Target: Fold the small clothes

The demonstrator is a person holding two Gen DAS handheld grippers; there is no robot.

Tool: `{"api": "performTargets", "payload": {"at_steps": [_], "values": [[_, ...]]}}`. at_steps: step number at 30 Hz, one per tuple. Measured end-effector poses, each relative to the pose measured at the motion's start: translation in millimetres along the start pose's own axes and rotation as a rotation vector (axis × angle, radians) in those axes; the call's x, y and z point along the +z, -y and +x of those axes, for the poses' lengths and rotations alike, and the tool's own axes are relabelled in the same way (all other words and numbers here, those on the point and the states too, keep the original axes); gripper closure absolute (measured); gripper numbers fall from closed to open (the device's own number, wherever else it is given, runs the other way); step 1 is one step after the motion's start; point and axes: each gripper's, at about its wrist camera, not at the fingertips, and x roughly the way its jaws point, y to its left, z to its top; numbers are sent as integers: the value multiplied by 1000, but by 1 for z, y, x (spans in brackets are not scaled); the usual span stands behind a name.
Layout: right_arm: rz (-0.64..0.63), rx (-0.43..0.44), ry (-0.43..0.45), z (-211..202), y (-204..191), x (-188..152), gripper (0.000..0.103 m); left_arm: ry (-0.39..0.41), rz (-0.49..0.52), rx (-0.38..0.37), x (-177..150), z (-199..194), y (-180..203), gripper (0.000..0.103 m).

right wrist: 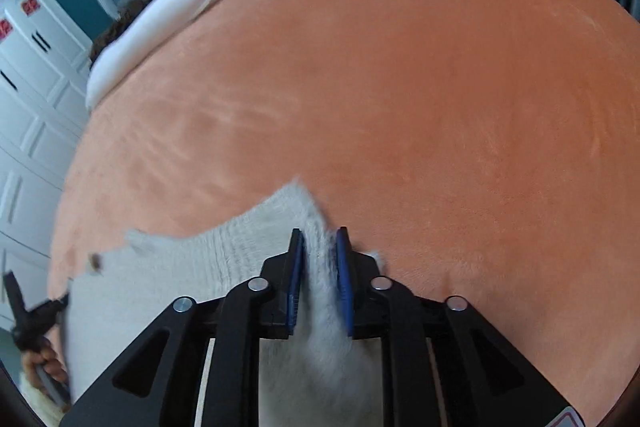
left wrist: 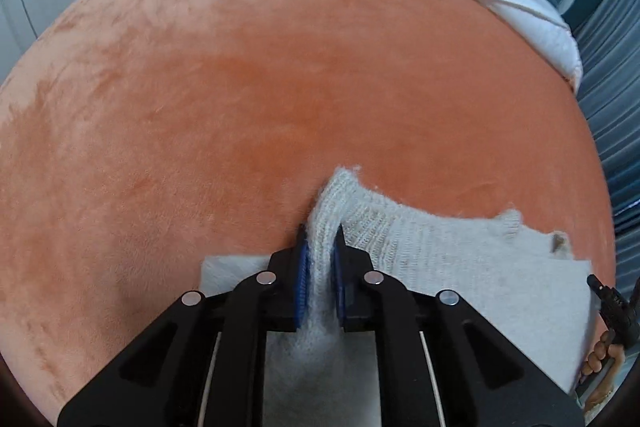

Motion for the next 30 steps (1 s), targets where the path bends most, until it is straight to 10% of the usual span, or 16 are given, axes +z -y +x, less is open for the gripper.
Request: {"api": "performTargets", "payload": {"at_steps": [6,10,13,20,24,27,30], "values": [[-168,244,51,-77,-96,-75,80,148,89,-119,-57,-103,58,92],[-316,428,-141,-65,-175,-173,91,23,20,-285,-130,-104,98,91],[-382,407,-222,-47,-195,-223,95,-53,14,-225,-157,-78,97,91],[-214,149,-110,-61,-67,-185,103,-21,-44,-89,-168,-83,7,103],[-43,78,-81,-80,20,-172,103,-22,-88,-143,-178,-90,-34,103],[-14,-3,-38,-99,21,-166,103,-1,-88,-88,-180,-102,-29,103],[-75,103,-10,-105,-21,-160,96,48,-53,-131,-169,-116,-6,102]]}}
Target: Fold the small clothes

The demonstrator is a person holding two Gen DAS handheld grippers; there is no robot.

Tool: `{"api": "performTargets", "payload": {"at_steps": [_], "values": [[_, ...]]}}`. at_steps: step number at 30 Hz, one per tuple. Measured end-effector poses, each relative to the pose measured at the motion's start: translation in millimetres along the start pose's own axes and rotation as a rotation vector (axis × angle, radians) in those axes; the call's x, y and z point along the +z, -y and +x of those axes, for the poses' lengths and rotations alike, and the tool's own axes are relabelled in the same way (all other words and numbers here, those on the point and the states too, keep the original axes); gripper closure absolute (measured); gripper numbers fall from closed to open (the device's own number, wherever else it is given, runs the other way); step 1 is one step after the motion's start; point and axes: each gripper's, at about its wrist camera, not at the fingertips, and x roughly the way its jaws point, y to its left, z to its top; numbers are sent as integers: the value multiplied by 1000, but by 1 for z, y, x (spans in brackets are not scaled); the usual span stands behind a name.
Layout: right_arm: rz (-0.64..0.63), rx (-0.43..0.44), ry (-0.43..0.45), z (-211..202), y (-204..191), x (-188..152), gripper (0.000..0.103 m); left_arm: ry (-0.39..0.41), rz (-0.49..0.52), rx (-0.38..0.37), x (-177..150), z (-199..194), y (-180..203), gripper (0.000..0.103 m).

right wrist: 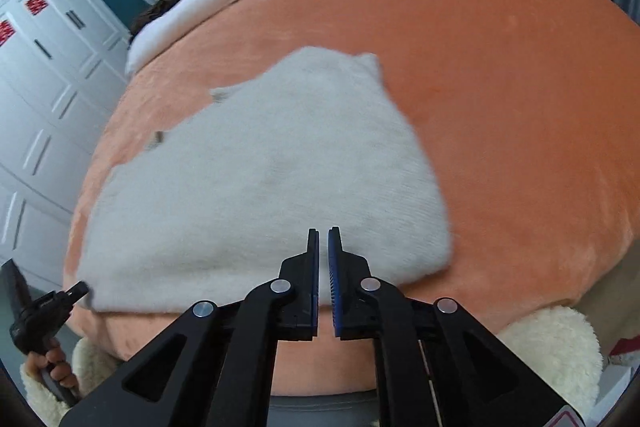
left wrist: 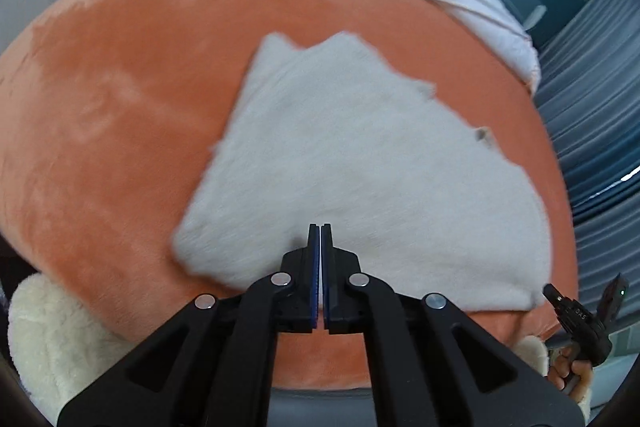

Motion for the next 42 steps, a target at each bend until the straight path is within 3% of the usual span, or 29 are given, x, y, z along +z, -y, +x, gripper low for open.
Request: {"api": "performTargets", "payload": {"at_steps": [4,5,7,8,10,13,15,18,20,24,28,31,33,35,36,38,40,41,42], "values": [[-156,127,-22,38,-94,4,94,-33,84,87,8,35,28,95],[-192,132,-47,53,-109,1,94,-52,81,113,7,49,28,95],[-211,102,-105,80,-118,-3,97,-30,50,99,6,54,21,95],[-204,84,-102,87,-111,-4,103,-31,23,74,7,52,15,94],[-134,80,-71,76,-80,-2,103,-39,-7,40,8,49,6,93],[-5,-33,-39,61,-14,9,103,-50,2,20,8,48,-2,94],[77,-10,-24,44,28,15,103,-57,5,20,10,49,-1,94],[73,-99,19,24,28,25,103,-68,11,40,14,51,5,94],[55,-89,49,16,23,36,94,-70,14,50,14,52,8,94],[42,-69,87,17,12,62,91,-71,17,60,13,53,9,94],[37,-75,96,26,6,87,70,-67,47,85,19,43,18,94],[13,-96,104,38,0,98,48,-28,40,77,38,33,20,77],[5,-119,104,46,2,104,41,6,26,69,61,32,18,45],[9,-139,88,58,2,112,36,25,12,68,85,40,14,29],[14,-143,75,66,1,115,35,24,12,68,95,48,12,28],[11,-157,32,84,4,123,35,-15,6,92,114,73,8,31],[-29,-152,-11,99,-1,125,38,-49,18,99,123,89,7,59],[-63,-146,-28,104,-7,126,65,-69,37,100,127,96,10,90],[-98,-129,-41,106,-14,127,86,-72,45,97,129,98,12,98]]}}
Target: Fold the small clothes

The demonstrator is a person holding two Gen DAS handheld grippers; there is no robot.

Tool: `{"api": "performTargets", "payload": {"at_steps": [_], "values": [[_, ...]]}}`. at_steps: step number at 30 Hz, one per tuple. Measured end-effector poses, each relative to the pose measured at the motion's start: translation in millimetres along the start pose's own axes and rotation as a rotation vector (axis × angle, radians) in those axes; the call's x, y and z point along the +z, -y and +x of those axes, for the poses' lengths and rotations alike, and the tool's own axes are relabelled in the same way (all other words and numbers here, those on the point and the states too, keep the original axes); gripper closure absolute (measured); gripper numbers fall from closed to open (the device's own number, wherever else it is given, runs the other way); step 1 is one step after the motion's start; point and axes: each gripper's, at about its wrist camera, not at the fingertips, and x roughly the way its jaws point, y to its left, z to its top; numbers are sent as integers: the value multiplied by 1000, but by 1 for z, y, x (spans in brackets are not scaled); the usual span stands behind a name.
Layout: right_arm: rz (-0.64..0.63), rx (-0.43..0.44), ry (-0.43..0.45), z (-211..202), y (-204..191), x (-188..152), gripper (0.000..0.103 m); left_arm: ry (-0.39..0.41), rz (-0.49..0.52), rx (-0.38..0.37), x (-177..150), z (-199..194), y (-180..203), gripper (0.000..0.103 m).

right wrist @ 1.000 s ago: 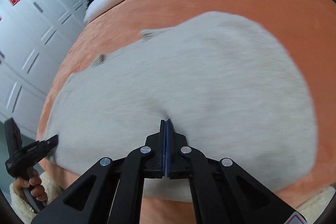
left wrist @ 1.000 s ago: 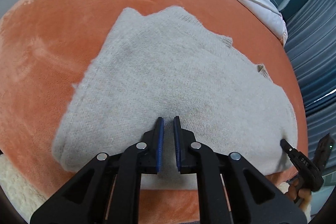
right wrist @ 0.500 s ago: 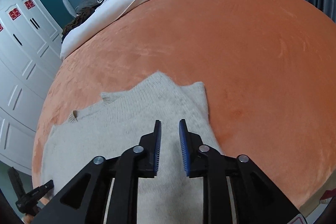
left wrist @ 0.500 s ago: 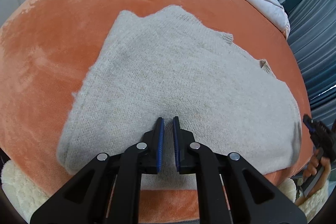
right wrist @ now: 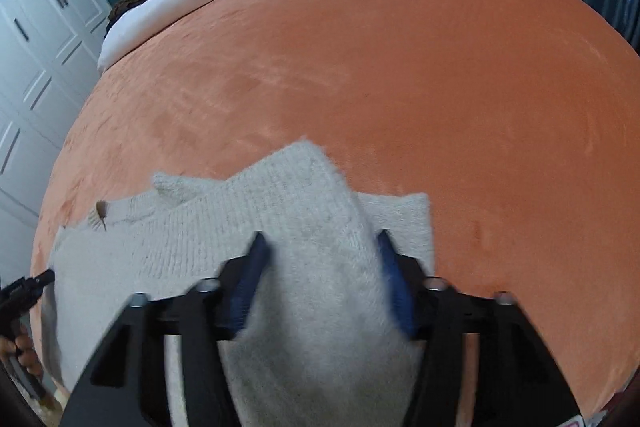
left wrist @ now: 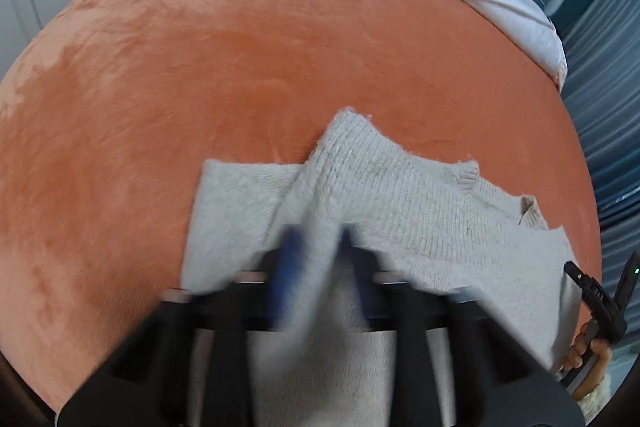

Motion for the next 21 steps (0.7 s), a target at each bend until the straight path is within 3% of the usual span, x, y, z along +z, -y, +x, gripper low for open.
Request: {"api": "performTargets", "payload": {"at_steps": [1,4,6,7,10,13,17,19,21], "values": [[-21,24,1,-4,-5,3,95,16,8,-9,2,-4,2,98],[20,92,145,-45,1,14,96,96,16,-11,13,-26,0,98],[80,79,199,-56,24,18,96,104,-19,16,18,-27,-11,98],[101,55,182,-49,35,17,97,96,-10,53,19,-20,-16,98],[154,8,-11,15,68,-1,98,17,17,110,8,19,-26,98],[172,41,27,-1,68,2,95,41,65,144,8,16,-17,97],[98,-26,139,-56,36,-1,84,101,89,110,3,-25,2,95],[25,26,168,-82,5,-15,84,159,126,85,-13,-55,26,94],[-55,121,149,-91,-40,-38,84,162,125,-10,-34,-72,49,92]]}}
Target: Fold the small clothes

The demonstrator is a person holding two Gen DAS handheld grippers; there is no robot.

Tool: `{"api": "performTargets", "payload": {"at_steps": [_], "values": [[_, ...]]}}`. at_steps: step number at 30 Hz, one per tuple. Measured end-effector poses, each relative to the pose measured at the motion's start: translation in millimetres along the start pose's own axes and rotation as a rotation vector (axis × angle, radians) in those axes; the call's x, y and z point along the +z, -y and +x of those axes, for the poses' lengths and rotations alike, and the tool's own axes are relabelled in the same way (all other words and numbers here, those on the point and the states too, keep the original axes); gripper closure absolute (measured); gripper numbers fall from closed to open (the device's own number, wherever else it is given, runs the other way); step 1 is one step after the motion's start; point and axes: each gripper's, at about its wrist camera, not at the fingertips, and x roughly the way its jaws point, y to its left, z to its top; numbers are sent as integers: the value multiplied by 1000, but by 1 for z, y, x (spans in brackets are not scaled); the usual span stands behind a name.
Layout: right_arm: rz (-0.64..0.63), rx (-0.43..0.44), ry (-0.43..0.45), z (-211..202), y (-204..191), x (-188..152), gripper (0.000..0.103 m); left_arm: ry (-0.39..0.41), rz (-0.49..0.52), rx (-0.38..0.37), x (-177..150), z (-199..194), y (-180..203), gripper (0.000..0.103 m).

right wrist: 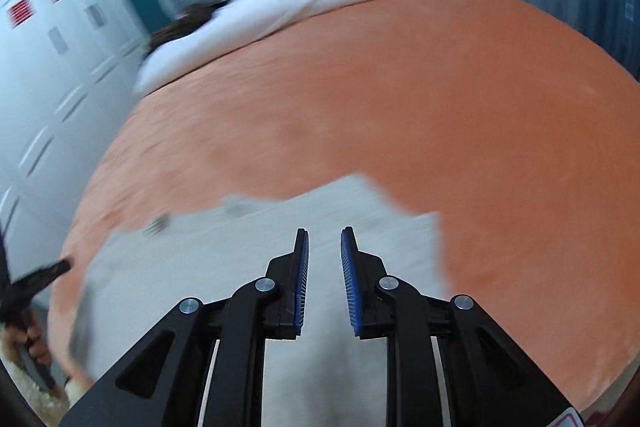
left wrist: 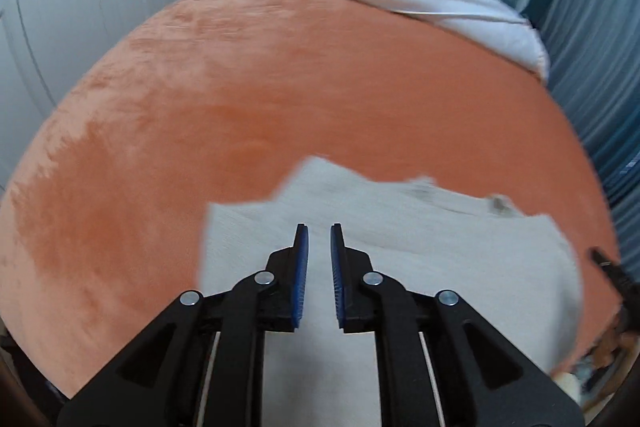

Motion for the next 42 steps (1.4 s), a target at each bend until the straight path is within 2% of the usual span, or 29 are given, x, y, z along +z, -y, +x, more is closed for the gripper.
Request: {"api": "performTargets", "payload": {"at_steps": [2,4,6,8,11,14,15,16,17,18,20,22,23,25,26,27,30,33,36,37,38,39,40,41,42], "values": [[-55,122,-68,11,-48,-27,84,-38,-25,-93,-24,0,29,92],[-115,232,-155,32,-97,-61,88,-93,-32,-138,-44,14,52,91],[-169,272,-216,50,-132,-91,91,-143,-41,-131,-62,32,62,91],[-188,251,-239,60,-136,-106,97,-177,-18,-60,-76,45,57,89],[-147,181,-211,52,-95,-101,102,-170,-44,-58,-82,37,20,99],[-24,61,-179,41,-13,-84,103,-147,-58,16,-87,17,-22,100],[30,39,-169,32,22,-80,103,-146,-76,14,-89,14,-38,102],[58,-52,-160,26,45,-79,103,-147,-111,28,-93,11,-55,102],[80,-105,-149,20,68,-78,103,-145,-148,9,-98,9,-69,102],[127,-86,-140,11,90,-80,103,-141,-176,-28,-102,8,-77,102],[194,-66,-136,1,107,-82,103,-128,-203,-45,-107,1,-79,102],[161,-121,-136,-3,93,-80,103,-106,-248,-41,-107,-11,-76,102],[128,-152,-129,-5,78,-76,101,-89,-295,-59,-108,-20,-77,100],[61,-97,-101,-7,38,-66,93,-36,-355,-76,-111,-38,-80,77],[37,-45,-100,-3,14,-63,93,-14,-375,-45,-115,-43,-82,54],[13,-4,-111,3,-5,-59,93,-4,-388,-25,-119,-44,-83,48],[-59,137,-160,39,-73,-52,93,-23,-450,-24,-126,-33,-89,48],[-100,165,-221,77,-116,-55,93,24,-544,-13,-126,-29,-93,40],[-108,141,-297,113,-128,-68,94,73,-665,64,-128,-47,-97,39],[-115,127,-281,117,-128,-74,98,101,-672,108,-129,-58,-98,35],[-113,127,-268,112,-127,-78,99,141,-655,156,-129,-68,-95,22],[-98,137,-267,111,-124,-79,99,152,-631,172,-130,-70,-95,16],[-84,147,-270,109,-119,-81,100,132,-600,179,-129,-65,-96,16],[-72,157,-276,111,-117,-79,102,80,-586,175,-130,-52,-97,16],[-65,162,-280,111,-114,-79,102,39,-606,159,-133,-42,-102,16]]}}
